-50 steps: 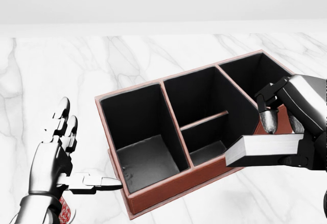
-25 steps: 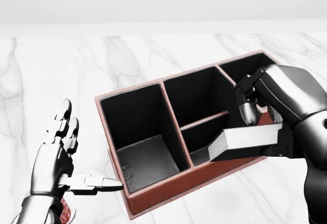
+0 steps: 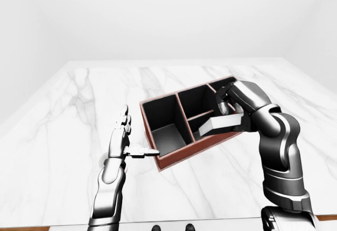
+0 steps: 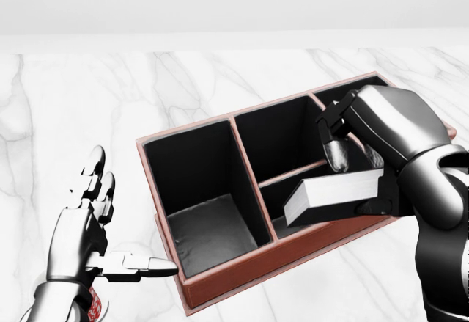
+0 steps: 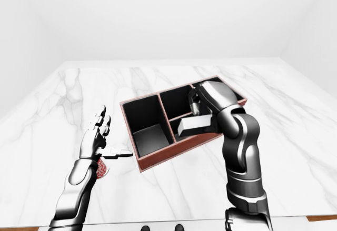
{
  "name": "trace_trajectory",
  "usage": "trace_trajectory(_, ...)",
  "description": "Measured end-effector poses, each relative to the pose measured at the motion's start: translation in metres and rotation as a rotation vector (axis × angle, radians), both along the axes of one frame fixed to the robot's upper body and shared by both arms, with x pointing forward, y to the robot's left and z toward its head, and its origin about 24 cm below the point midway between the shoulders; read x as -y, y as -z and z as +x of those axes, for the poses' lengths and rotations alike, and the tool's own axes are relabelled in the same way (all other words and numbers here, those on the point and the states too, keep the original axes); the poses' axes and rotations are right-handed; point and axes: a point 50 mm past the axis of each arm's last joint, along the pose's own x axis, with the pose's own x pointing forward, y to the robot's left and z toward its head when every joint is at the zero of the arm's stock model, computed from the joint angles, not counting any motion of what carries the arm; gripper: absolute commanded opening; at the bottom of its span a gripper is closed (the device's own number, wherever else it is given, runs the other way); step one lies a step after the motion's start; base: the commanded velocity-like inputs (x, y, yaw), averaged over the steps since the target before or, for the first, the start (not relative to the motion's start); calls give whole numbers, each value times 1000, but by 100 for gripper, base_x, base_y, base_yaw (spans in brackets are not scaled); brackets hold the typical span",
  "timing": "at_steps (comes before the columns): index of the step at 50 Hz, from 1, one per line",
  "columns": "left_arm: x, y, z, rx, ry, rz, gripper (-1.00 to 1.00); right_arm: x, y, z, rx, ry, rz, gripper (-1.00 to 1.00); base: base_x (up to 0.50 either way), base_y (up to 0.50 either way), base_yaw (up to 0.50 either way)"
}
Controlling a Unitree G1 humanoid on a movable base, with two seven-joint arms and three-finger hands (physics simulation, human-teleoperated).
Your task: Pick up the book and place it in the back compartment of the caddy.
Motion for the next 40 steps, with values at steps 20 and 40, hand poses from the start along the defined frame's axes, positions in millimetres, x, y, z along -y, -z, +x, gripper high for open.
trace_trajectory(20,0,1,0,-3,0,1,100,-6,4,11,0,-4,-1,-100,0,0,0)
trace_trajectory(40,0,0,0,-1,0,2,100,-11,9,25,20,-25,-18,-100,0,0,0)
